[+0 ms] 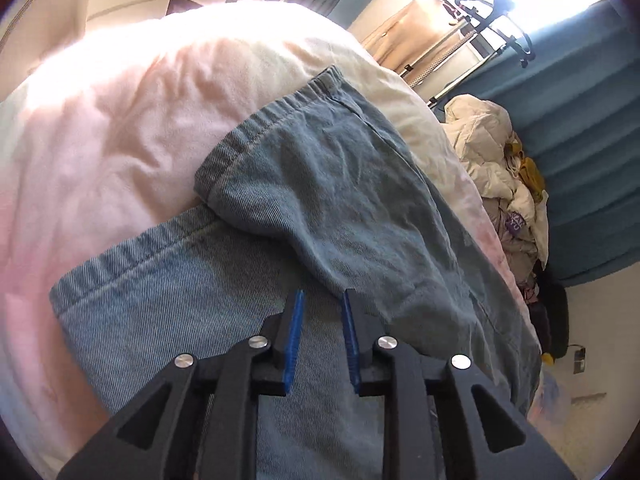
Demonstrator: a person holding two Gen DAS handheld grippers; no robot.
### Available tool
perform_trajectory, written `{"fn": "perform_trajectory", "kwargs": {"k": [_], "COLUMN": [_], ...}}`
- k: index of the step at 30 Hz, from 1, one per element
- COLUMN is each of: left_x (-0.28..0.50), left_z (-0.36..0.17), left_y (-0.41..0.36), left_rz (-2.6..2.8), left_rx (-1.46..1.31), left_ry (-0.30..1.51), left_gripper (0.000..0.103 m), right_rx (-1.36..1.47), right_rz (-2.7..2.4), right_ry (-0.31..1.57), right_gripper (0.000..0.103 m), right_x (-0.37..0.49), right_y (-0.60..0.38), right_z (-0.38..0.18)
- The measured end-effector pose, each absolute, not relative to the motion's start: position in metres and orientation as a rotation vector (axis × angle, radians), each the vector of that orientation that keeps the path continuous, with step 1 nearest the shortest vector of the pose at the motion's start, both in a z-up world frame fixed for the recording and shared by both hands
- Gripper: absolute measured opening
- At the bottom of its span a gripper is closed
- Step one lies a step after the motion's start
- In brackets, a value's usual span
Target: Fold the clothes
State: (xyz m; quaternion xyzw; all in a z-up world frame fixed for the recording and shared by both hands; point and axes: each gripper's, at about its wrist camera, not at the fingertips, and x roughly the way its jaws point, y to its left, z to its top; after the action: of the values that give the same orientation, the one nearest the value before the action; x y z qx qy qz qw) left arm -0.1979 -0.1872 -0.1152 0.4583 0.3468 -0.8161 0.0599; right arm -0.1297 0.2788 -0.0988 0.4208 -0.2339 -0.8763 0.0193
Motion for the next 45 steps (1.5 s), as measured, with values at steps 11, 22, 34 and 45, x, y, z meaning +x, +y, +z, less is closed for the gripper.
{"fn": "perform_trajectory", "kwargs": {"k": [11, 22, 34, 45], "left_x": [-0.173, -0.199, -0.217, -0.217], "left_z": [-0.097, -0.119, -0.139, -0.14], "left_y": [-0.128, -0.136, -0.159, -0.167], "left_rz": [-2.719, -2.761, -2.773, -2.747], "left_rx": [1.406, 1.385, 1.419, 1.438], "left_ry": [0.599, 0.511, 0.668, 0.75], "left_gripper": [0.042, 0.042, 0.042, 0.042], "right_rx": [1.12, 1.167, 1.275, 1.329], "right_rz": [-2.48, -2.284, -2.181, -2.106], "right_ry": [-0.183, 0.049, 0.288, 0.401], "right_gripper": [0.047, 0.047, 0.047, 0.018], "right_x": [-0.175, -0.365, -0.457, -0.446], "right_y": [0.176, 0.029, -0.074, -0.081], "right_z": [-0.05, -0.047, -0.114, -0.114]}}
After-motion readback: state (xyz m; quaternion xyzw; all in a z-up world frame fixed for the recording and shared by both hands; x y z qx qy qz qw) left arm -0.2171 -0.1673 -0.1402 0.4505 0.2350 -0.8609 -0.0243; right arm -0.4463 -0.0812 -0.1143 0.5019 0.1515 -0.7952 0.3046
